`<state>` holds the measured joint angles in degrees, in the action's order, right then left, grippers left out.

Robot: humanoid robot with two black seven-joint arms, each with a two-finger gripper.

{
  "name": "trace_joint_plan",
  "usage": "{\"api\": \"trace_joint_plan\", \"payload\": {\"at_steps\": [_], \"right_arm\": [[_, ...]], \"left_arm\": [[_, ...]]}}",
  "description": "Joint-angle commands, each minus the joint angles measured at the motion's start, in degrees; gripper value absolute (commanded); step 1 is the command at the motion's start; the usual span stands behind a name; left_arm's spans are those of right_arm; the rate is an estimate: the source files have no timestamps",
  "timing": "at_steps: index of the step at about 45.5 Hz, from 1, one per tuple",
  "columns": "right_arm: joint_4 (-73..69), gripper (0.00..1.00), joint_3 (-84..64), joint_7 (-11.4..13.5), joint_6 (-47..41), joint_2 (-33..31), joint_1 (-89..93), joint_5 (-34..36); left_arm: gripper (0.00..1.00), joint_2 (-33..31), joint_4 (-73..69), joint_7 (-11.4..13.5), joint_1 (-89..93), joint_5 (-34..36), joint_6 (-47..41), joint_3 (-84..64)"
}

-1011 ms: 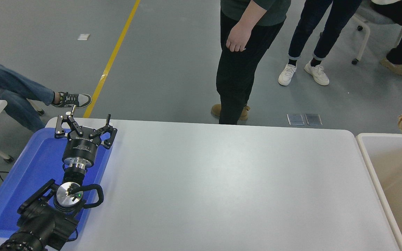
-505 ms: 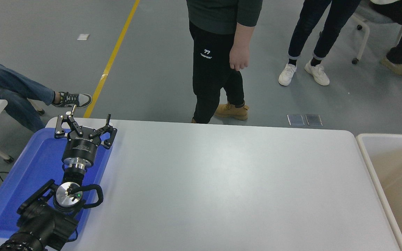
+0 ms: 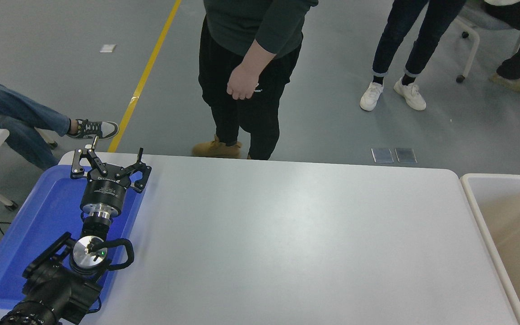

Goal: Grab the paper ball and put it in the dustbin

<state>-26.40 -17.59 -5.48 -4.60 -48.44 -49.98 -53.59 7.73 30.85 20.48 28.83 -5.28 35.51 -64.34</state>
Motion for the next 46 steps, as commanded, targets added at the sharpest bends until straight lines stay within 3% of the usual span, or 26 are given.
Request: {"api": "trace_joint_plan", "payload": {"at_steps": [1, 13, 38, 42, 44, 45, 46], "right_arm": [[3.46, 0.00, 2.38, 0.38, 6.18, 4.58, 6.56, 2.18], [9.53, 0.00, 6.16, 0.38, 8.56, 10.91, 12.80, 4.46], [13.40, 0.00, 5.37, 0.03, 10.76, 15.48, 15.26, 11.23], [13.40, 0.14, 5.37, 0.03, 10.76, 15.48, 15.26, 11.32], [13.40, 0.43, 5.37, 0.03, 10.76, 15.48, 15.26, 11.32], [13.40, 0.52, 5.46, 0.03, 10.76, 15.48, 15.26, 11.32], [13.40, 0.55, 5.46, 0.03, 10.76, 15.48, 15.26, 11.40]], "left_arm": [[1.00, 0.00, 0.00, 0.00, 0.00, 0.00, 0.00, 0.00], [1.00, 0.00, 0.00, -0.09, 0.09, 0.09, 0.00, 0.00], [1.00, 0.00, 0.00, -0.09, 0.18, 0.00, 0.00, 0.00], [1.00, 0.00, 0.00, -0.09, 0.18, 0.00, 0.00, 0.00], [1.00, 0.00, 0.00, -0.09, 0.18, 0.09, 0.00, 0.00], [1.00, 0.00, 0.00, -0.09, 0.18, 0.09, 0.00, 0.00], [1.00, 0.00, 0.00, -0.09, 0.18, 0.09, 0.00, 0.00]]}}
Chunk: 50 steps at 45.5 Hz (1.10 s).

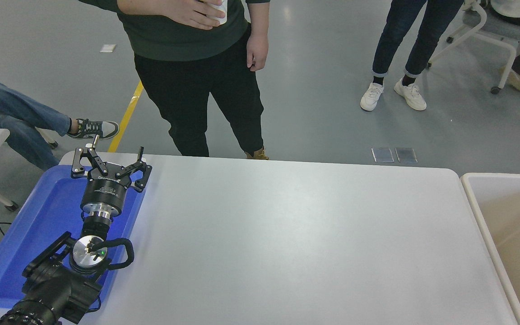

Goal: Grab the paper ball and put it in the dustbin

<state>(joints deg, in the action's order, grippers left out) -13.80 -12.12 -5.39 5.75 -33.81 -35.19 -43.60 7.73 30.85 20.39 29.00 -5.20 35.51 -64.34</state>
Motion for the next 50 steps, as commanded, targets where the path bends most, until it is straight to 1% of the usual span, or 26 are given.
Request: {"api": "trace_joint_plan", "payload": {"at_steps": [1, 4, 7, 8, 9, 20, 27, 35, 39, 50], "right_arm": [[0.79, 0.56, -0.01, -0.06, 0.40, 0.85, 0.47, 1.41], [0.79, 0.68, 0.08, -0.06, 0.40, 0.85, 0.38, 1.41], [0.79, 0.89, 0.08, -0.06, 0.40, 0.85, 0.38, 1.67], [0.70, 0.95, 0.08, -0.06, 0.40, 0.85, 0.38, 1.85], [0.70, 0.98, 0.08, -0.06, 0.40, 0.85, 0.30, 2.02], [0.17, 0.99, 0.25, -0.32, -0.04, 0.41, -0.49, 3.17], [-0.44, 0.99, 0.52, -0.32, -0.21, 0.41, -3.39, 6.59], [-5.18, 0.99, 1.74, -0.14, -0.13, -0.55, -8.14, 7.04], [-7.82, 1.00, 5.86, -0.32, 0.05, -1.52, -10.07, 7.12], [-12.39, 1.00, 20.10, -0.32, -0.21, -1.79, -11.57, 7.21]], "left_arm": [[1.00, 0.00, 0.00, 0.00, 0.01, 0.02, 0.00, 0.00], [1.00, 0.00, 0.08, 0.00, 0.01, 0.02, 0.00, 0.00], [1.00, 0.00, 0.00, -0.08, 0.01, 0.02, 0.00, 0.00], [1.00, 0.00, 0.00, -0.08, 0.01, 0.02, 0.00, 0.00], [1.00, 0.00, 0.08, -0.08, 0.01, 0.02, 0.00, 0.00], [1.00, 0.00, 0.00, -0.08, 0.01, 0.02, 0.00, 0.00], [1.00, 0.00, 0.00, -0.08, 0.01, 0.02, 0.00, 0.00], [1.00, 0.00, 0.00, 0.00, 0.01, 0.02, 0.00, 0.00], [1.00, 0.00, 0.00, -0.08, 0.01, 0.02, 0.00, 0.00], [1.00, 0.00, 0.00, -0.08, 0.01, 0.02, 0.00, 0.00]]}}
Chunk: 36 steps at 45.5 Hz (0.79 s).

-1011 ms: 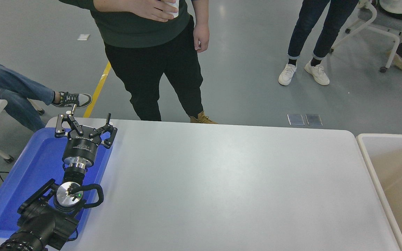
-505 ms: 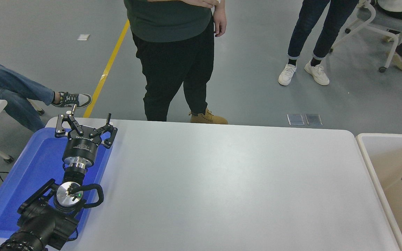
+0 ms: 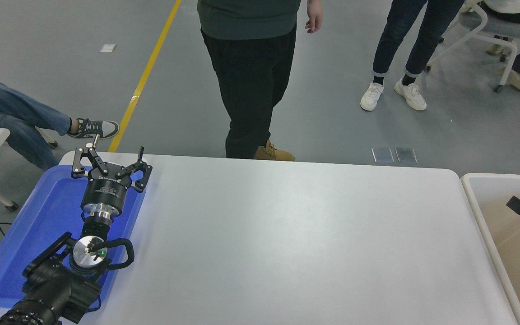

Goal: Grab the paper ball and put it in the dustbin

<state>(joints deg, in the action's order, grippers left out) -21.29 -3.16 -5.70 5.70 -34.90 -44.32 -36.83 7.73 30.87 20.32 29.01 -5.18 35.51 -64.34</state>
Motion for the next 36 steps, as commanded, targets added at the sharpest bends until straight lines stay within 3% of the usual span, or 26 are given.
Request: {"api": "trace_joint_plan", "payload": {"at_steps": [1, 14, 26, 36], "right_arm": [[-5.51, 1.00, 12.47, -0.01, -0.16, -0.78, -2.44, 0.36], [-12.72, 1.00, 25.04, 0.16, -0.51, -0.78, -2.35, 2.20], [-18.53, 1.00, 34.01, 0.25, -3.76, -0.43, -1.74, 10.63], [-18.62, 1.00, 38.32, 0.25, -8.42, 0.45, -0.95, 21.79]], "left_arm": [[1.00, 0.00, -0.02, -0.01, -0.01, 0.00, 0.00, 0.00], [1.00, 0.00, -0.02, -0.01, -0.01, 0.00, 0.00, 0.00], [1.00, 0.00, -0.02, 0.07, -0.01, 0.00, 0.00, 0.00], [1.00, 0.00, -0.02, -0.01, -0.01, 0.00, 0.00, 0.00]]}}
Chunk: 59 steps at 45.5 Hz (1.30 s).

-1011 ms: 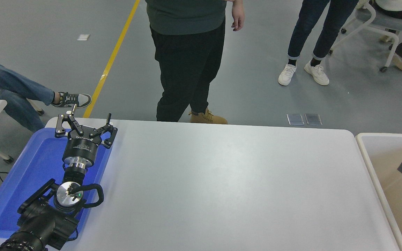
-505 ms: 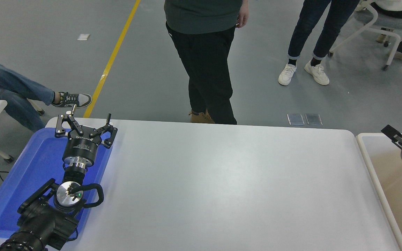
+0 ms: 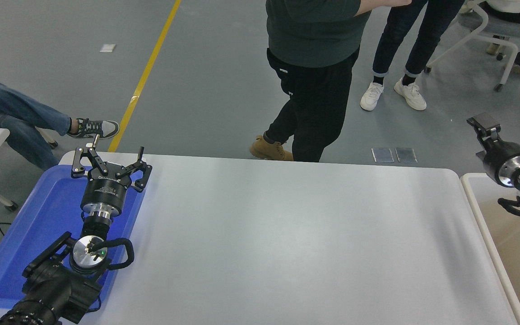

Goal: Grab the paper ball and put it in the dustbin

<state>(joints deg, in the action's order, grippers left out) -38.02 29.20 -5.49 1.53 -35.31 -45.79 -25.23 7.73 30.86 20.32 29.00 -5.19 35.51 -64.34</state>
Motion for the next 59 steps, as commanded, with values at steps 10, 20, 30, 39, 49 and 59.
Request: {"api": "trace_joint_plan", "payload": {"at_steps": [10, 20, 30, 39, 49, 59], "right_arm": [[-1.88, 1.00, 8.60, -0.05, -8.21, 2.70, 2.02, 18.98], [-3.28, 1.00, 13.07, -0.05, -11.20, 5.60, 4.30, 21.27], [-7.68, 1.00, 17.56, -0.31, -11.90, 8.85, 6.67, 26.89], [-8.04, 1.00, 18.88, -2.24, -12.87, 14.91, 7.90, 31.20], [-7.33, 1.00, 20.29, -5.15, -15.07, 20.19, 11.33, 31.56], [-6.98, 1.00, 21.08, -5.24, -19.02, 21.51, 15.55, 34.97]], "left_arm": [[1.00, 0.01, -0.01, 0.07, 0.00, -0.09, 0.00, 0.00], [1.00, 0.01, -0.01, 0.07, 0.00, 0.00, 0.00, 0.00], [1.00, 0.01, -0.01, 0.16, -0.09, -0.09, 0.00, 0.00], [1.00, 0.01, -0.01, 0.16, -0.09, -0.09, 0.00, 0.00], [1.00, 0.01, -0.01, 0.16, -0.09, -0.09, 0.00, 0.00], [1.00, -0.08, -0.01, 0.16, -0.09, -0.09, 0.00, 0.00]]}}
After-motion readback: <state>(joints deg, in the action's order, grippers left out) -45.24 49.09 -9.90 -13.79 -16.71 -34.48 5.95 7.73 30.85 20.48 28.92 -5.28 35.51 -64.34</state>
